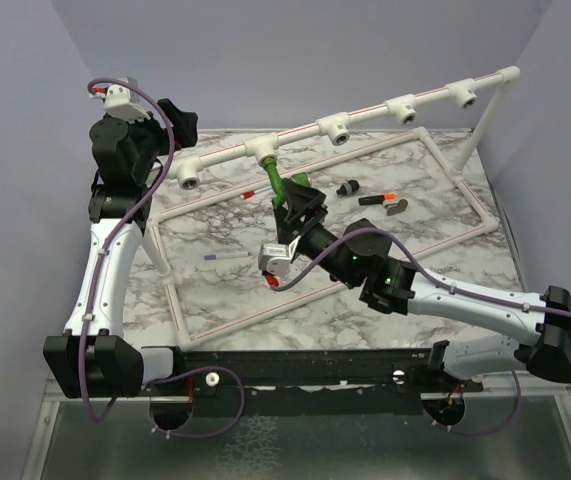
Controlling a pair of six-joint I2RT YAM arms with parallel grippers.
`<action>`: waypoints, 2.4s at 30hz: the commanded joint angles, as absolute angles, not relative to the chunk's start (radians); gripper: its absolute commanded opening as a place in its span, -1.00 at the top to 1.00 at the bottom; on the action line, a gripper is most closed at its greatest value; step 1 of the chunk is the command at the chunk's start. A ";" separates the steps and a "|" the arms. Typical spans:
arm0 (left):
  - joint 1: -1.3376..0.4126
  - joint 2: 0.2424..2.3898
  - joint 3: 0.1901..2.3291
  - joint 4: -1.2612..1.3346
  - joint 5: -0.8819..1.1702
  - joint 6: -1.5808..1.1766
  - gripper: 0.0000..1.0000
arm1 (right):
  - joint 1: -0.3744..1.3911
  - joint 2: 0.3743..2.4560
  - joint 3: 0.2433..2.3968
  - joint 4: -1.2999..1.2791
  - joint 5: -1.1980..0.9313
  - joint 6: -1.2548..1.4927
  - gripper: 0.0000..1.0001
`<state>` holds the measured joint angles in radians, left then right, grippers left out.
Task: Install the water faucets
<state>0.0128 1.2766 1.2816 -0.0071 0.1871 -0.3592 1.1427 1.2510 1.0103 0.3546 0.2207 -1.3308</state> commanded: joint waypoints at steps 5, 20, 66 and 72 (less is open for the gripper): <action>0.017 1.341 1.202 -0.195 0.205 -0.364 -0.98 | 1.166 1.349 1.052 0.547 0.375 -1.516 -0.31; 0.017 1.341 1.201 -0.195 0.205 -0.365 -0.98 | 1.170 1.409 1.074 0.614 0.470 -1.496 0.20; 0.017 1.335 1.203 -0.195 0.217 -0.370 -0.98 | 1.197 1.431 1.099 0.688 0.738 0.464 0.99; 0.017 1.335 1.203 -0.194 0.222 -0.374 -0.98 | 1.196 1.410 1.077 0.647 0.718 0.807 0.98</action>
<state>0.0128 1.2762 1.2831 -0.0090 0.1955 -0.3630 1.1801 1.4307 1.0950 0.6529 0.7540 0.4759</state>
